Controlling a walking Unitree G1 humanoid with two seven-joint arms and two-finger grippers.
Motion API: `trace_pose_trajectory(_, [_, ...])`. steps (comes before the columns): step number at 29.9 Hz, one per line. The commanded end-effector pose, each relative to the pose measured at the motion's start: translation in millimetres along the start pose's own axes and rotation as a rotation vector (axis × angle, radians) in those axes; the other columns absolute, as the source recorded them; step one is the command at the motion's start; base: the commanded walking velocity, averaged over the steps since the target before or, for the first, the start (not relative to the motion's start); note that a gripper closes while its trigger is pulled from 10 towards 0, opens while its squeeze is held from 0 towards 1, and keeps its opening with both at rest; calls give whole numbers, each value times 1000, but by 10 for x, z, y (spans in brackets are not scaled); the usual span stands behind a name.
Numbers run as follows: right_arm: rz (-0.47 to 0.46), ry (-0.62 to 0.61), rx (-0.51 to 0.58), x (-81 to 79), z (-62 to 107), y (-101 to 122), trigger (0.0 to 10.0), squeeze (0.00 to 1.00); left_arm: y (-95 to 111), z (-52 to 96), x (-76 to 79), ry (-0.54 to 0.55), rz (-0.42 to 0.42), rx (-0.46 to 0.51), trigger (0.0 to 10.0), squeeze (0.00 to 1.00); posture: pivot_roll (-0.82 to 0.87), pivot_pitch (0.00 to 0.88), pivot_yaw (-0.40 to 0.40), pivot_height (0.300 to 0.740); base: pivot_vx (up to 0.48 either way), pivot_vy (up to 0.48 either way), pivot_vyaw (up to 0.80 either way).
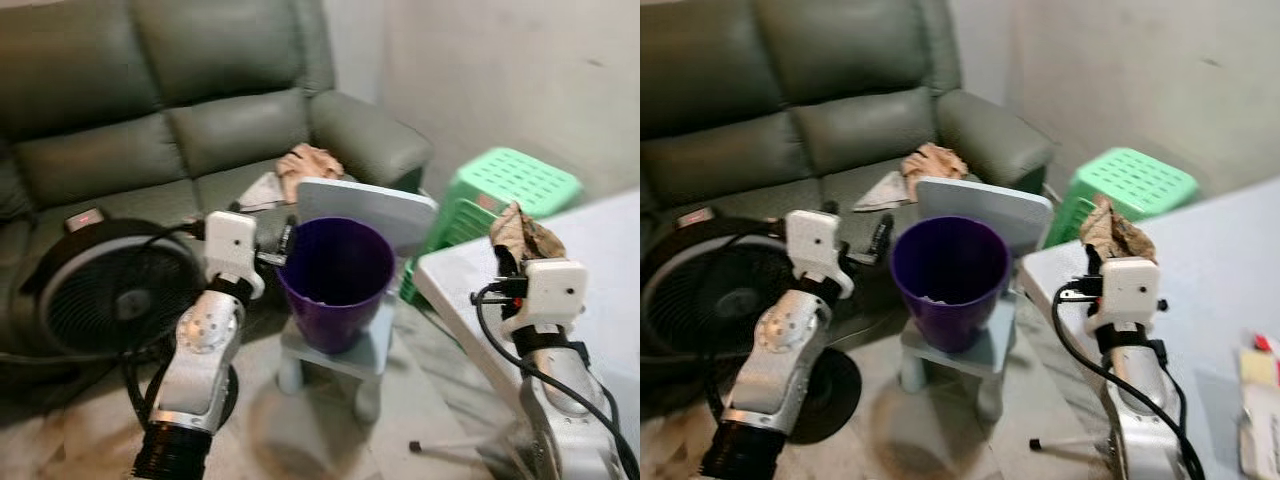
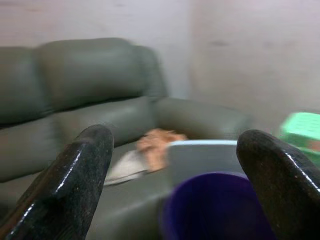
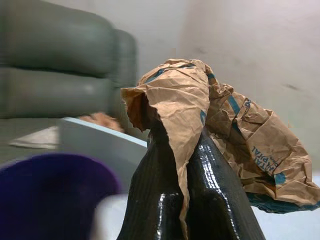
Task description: Picking trash to rubbish bin
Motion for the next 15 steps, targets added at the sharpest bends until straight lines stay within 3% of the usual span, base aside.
trace_pose_trajectory(1, [-11,19,-3,-62,-13,0,10000,0,-7,10,-71,20,-9,-10,10000,0,-24,44,-6,740,0,0,800])
trace_pose_trajectory(7, [-22,25,-15,-58,-6,-25,10000,0,-23,17,-57,16,-5,-19,10000,0,-23,42,-8,740,0,0,800])
trace_pose_trajectory(11, [-96,48,-16,-97,-1,-37,10000,0,-44,21,-41,3,7,-27,10000,0,-23,39,-9,740,0,0,0])
trace_pose_trajectory(15, [-80,60,-28,-107,-6,-62,10000,0,-43,18,-31,-10,6,-25,10000,0,-23,32,-10,740,0,0,0])
Point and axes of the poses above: a point about 5 cm out from each wrist's last joint towards the gripper, its own z axis pointing back from the gripper into the wrist, its own y axis along the axis of the wrist's last joint, x = y × z, the point moved 4 cm from there along -z, pointing out of the wrist towards the gripper, and after that the axes turned 7 degrees about -z, right-handed, at the moved point
